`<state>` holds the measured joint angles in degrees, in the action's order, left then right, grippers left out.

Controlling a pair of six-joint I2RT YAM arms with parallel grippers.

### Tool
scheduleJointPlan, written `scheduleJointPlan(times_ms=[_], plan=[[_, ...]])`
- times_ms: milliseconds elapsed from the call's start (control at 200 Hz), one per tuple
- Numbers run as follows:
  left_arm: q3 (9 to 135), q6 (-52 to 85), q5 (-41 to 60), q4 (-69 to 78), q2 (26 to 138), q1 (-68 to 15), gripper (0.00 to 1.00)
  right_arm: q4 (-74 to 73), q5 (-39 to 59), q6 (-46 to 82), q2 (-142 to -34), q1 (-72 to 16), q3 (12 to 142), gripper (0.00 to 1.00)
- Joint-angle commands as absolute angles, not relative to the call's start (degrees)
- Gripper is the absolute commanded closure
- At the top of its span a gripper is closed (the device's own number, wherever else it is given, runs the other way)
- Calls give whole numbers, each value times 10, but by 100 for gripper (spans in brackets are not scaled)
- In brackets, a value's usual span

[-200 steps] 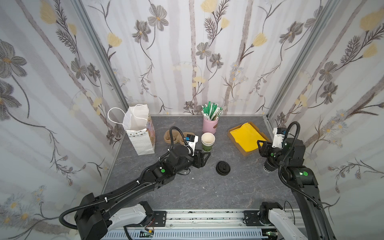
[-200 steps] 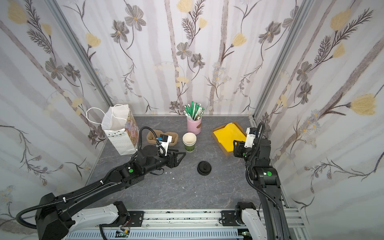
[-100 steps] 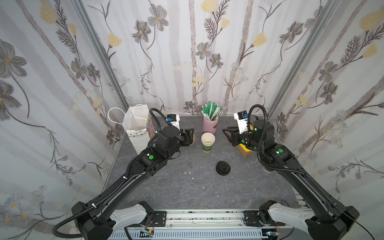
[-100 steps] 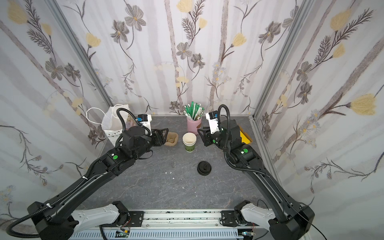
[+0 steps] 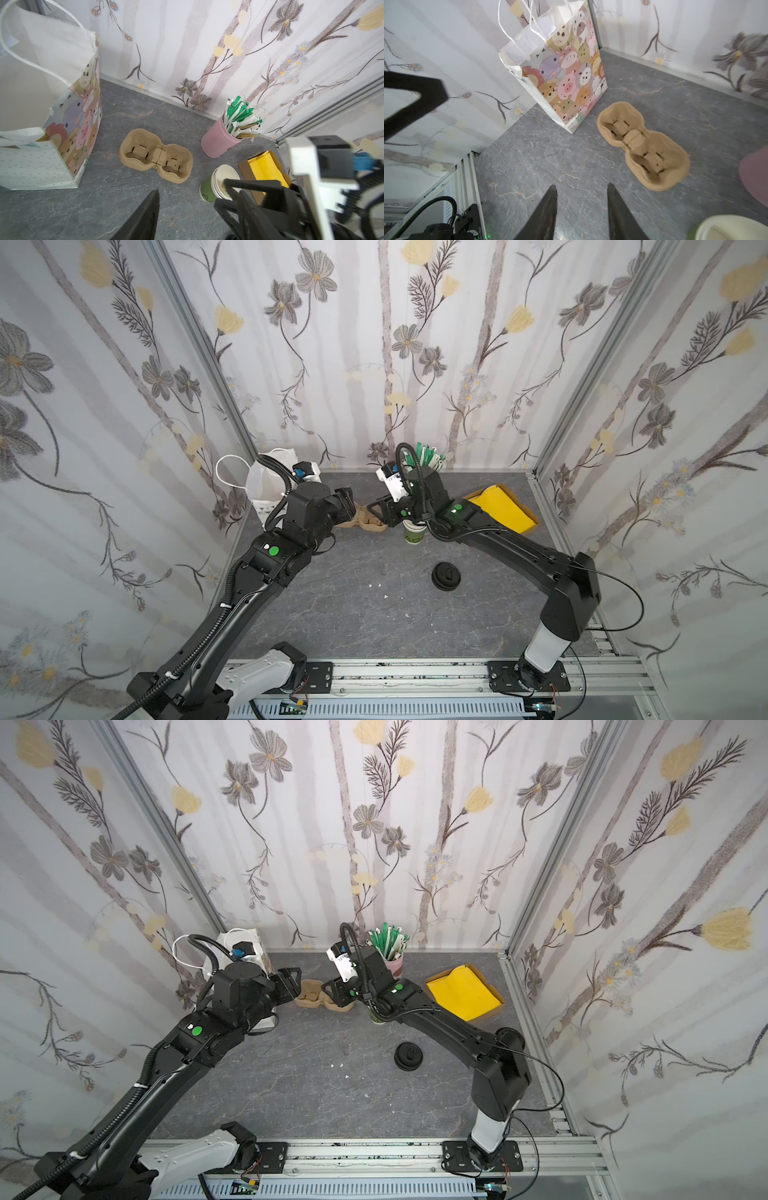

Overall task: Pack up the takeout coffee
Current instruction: 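Lower the right gripper onto the tan pulp carrier edge and grasp it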

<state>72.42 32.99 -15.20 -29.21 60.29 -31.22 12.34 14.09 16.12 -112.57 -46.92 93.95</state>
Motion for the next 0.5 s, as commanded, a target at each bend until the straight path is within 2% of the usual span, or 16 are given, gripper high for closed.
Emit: scheduleJointPlan(times_ms=[0, 110, 305, 495], plan=[[699, 333, -195, -315, 566, -310, 38, 122, 101, 242, -1199, -489, 1006, 60], [672, 353, -232, -333, 521, -309, 38, 140, 74, 282, -1261, -485, 1052, 58], [637, 328, -219, -340, 477, -307, 38, 236, 16, 285, -1365, -475, 1183, 57], [602, 311, -219, -343, 453, -307, 37, 254, -6, 299, -1402, -455, 1192, 57]])
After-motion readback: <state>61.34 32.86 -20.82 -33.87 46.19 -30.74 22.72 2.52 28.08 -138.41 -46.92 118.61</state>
